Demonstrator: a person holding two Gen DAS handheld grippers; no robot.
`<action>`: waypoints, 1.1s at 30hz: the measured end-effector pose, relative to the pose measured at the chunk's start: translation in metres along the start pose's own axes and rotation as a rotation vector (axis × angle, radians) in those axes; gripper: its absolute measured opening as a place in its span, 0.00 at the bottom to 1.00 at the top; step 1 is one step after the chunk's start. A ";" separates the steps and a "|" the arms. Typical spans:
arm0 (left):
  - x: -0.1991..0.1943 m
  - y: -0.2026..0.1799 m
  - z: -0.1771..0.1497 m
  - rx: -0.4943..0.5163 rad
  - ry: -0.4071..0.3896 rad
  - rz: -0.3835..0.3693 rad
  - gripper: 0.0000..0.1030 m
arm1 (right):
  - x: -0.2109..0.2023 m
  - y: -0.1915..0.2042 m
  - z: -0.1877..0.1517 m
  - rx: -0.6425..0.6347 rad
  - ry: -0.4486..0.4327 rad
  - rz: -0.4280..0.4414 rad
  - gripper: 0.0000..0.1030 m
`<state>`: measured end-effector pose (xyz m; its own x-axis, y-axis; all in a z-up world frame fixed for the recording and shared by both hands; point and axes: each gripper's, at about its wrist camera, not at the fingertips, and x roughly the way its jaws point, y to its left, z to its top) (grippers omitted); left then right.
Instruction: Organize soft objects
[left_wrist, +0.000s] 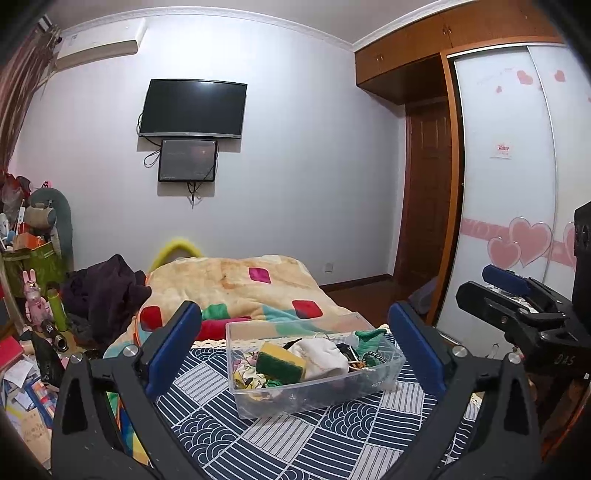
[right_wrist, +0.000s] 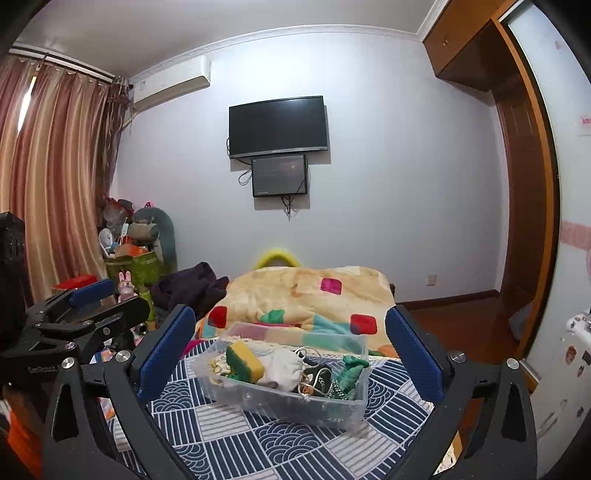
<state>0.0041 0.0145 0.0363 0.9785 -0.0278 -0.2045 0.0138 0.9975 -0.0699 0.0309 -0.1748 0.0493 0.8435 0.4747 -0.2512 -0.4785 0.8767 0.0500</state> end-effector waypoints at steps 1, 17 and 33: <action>0.000 0.000 0.000 0.000 0.000 0.001 0.99 | -0.001 0.000 0.000 0.001 0.000 0.001 1.00; 0.000 -0.006 -0.001 0.011 -0.005 -0.004 1.00 | -0.003 0.000 0.003 0.011 -0.006 0.006 1.00; 0.000 -0.009 0.000 0.010 -0.003 -0.013 1.00 | -0.004 -0.002 0.002 0.013 -0.007 0.010 1.00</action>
<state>0.0037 0.0055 0.0368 0.9787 -0.0409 -0.2011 0.0288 0.9976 -0.0629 0.0290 -0.1784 0.0523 0.8404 0.4843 -0.2434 -0.4840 0.8726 0.0650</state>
